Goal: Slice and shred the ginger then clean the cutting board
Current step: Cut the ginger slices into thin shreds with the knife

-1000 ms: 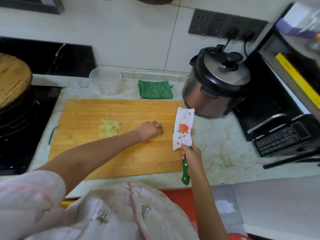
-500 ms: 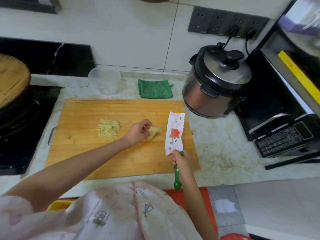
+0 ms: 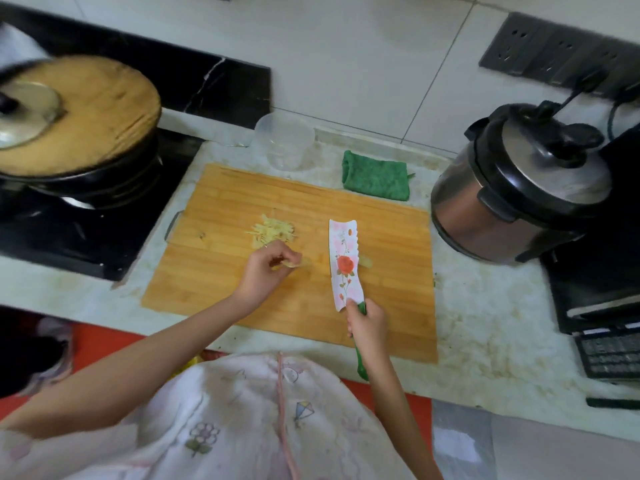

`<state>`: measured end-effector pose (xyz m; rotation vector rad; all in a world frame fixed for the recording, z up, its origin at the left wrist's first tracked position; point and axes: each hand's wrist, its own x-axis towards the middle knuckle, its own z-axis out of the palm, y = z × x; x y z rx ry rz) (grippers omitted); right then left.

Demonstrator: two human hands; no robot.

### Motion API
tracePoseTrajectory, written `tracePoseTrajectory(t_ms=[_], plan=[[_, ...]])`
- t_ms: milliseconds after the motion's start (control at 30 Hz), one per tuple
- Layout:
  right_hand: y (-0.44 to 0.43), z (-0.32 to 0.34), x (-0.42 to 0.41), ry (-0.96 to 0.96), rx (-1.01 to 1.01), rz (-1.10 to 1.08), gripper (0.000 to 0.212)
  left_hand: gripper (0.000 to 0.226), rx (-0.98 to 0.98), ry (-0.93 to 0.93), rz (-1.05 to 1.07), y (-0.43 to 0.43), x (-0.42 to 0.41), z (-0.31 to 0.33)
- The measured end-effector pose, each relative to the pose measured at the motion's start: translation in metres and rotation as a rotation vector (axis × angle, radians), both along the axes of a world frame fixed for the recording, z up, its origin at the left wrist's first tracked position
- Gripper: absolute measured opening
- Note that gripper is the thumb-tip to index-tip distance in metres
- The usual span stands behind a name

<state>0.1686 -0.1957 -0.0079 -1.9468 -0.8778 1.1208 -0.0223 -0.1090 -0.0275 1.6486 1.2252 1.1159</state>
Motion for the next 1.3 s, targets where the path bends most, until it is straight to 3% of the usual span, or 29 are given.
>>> tracePoseTrajectory(t_ms=[100,200,367,500,667,900,1067,1200,1300], plan=[[0.003,-0.001,-0.008,-0.009,0.005,0.017,0.026,0.032,0.09,0.014,0.038,-0.007,-0.011,0.003],[0.005,-0.002,-0.013,-0.008,0.0,0.031,0.024,0.033,0.059,-0.01,0.104,-0.011,-0.019,0.008],[0.012,-0.005,-0.022,-0.083,0.0,0.143,0.022,0.03,-0.26,-0.043,0.241,-0.009,-0.039,0.001],[0.021,-0.01,-0.033,-0.188,0.007,0.268,0.026,0.023,-0.44,0.182,0.374,-0.007,-0.058,-0.013],[0.029,-0.004,-0.044,-0.293,0.021,0.497,0.022,0.028,-0.411,0.386,0.397,-0.011,-0.077,-0.026],[0.035,-0.002,-0.062,-0.516,-0.013,0.75,0.02,0.038,-0.187,0.503,0.262,-0.018,-0.086,-0.034],[0.041,0.001,-0.066,-0.526,-0.033,0.781,0.02,0.037,0.033,0.681,0.101,-0.021,-0.091,-0.038],[0.041,-0.001,-0.068,-0.541,-0.032,0.779,0.021,0.043,0.074,0.738,-0.013,-0.014,-0.093,-0.036],[0.039,-0.002,-0.069,-0.565,-0.016,0.735,0.024,0.034,0.123,0.844,-0.142,-0.008,-0.093,-0.031]])
